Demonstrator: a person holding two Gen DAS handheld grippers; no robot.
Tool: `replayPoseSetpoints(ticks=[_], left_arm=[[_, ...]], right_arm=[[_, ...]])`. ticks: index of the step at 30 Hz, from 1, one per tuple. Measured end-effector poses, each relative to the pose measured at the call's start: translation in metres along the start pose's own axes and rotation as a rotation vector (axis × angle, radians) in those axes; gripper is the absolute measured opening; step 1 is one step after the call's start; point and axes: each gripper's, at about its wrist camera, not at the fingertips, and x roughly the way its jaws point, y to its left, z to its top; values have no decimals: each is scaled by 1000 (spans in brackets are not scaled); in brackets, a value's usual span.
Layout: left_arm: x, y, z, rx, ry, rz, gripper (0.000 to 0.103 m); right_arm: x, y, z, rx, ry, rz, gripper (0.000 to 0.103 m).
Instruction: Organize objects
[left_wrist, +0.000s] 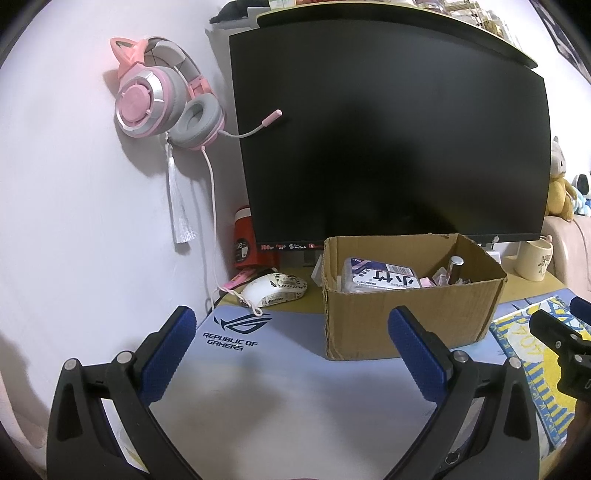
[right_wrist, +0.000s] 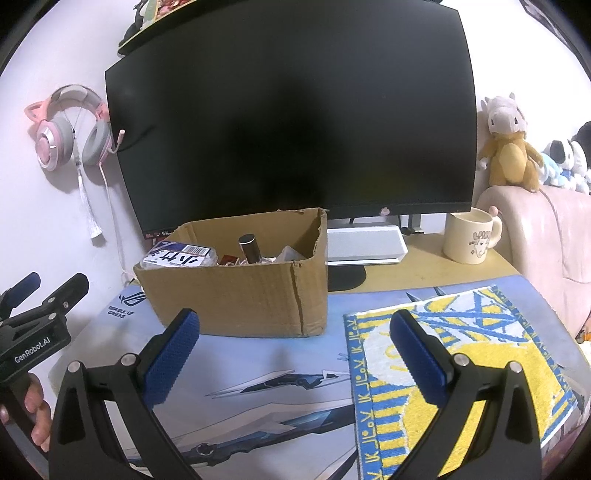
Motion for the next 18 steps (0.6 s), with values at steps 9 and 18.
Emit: replayPoseSetpoints(ticks=[9,18], left_arm=[[2,0,-1,8,4,3,103],[8,3,-2,8,19,6,103]], right_arm=[[0,-1,1,3,0,-1,103],[1,-4,1,4,1,-1,103]])
